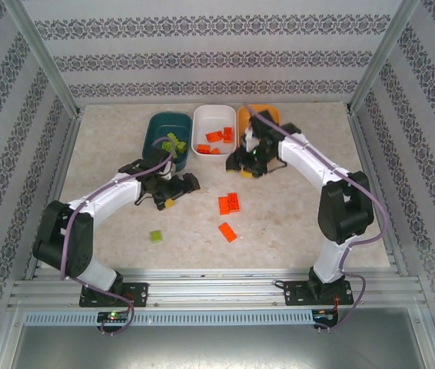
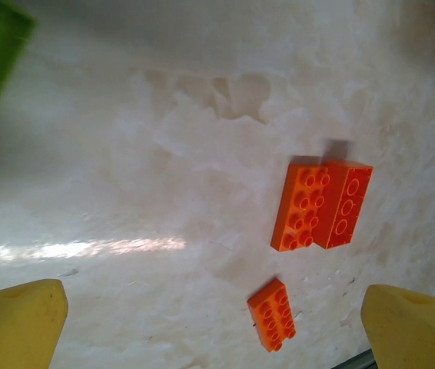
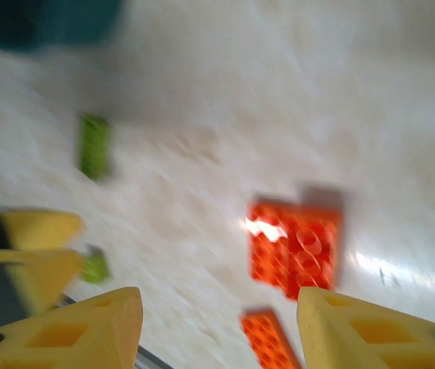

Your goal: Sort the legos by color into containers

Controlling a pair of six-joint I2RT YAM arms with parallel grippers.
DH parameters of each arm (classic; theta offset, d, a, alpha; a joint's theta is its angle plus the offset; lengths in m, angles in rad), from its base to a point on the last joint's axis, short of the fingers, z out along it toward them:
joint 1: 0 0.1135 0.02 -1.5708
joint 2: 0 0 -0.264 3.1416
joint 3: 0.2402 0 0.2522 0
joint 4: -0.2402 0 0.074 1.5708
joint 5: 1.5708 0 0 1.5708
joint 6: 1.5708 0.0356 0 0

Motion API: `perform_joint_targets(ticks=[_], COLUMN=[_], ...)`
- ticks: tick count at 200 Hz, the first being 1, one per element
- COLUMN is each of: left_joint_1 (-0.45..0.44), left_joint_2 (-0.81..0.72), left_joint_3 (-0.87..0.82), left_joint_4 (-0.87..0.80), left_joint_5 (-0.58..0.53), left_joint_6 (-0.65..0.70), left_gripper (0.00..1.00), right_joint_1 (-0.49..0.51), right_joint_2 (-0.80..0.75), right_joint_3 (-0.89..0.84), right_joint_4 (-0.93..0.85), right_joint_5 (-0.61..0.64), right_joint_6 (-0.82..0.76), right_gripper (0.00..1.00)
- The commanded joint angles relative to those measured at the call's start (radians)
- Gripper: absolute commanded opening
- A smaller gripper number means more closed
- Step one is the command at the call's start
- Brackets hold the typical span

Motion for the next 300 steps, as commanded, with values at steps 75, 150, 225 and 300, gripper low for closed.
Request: perform_joint_targets(ticks=[75, 150, 225, 300], left_joint_1=[-0.022, -0.02, -0.019, -0.021], left_joint_2=[-0.047, -0.089, -0.045, -0.022], left_joint_3=[-0.04, -0.093, -0.06, -0.051], left_joint_4=[0.076, 0.076, 0.081, 0.097], left_joint_5=[-0.022, -0.03, -0.017, -0.004], left_joint_6=[-0.096, -0.106, -0.101, -0.108], left_gripper=[0.99, 0.99, 1.0, 1.0], right_joint_1=[0.108, 0.107, 0.063, 0.045], right_joint_2=[0.142, 0.214, 0.205, 0.148], right_joint_3=[-0.076, -0.028, -0.048, -0.067], right_joint_4=[-0.003, -0.028, -0.031, -0.019], right_joint_5=[0.167, 0.207, 0.218, 0.213], right_joint_6=[-0.047, -0.062, -0.049, -0.049], right_gripper=[0.55, 0.52, 0.34, 0.25])
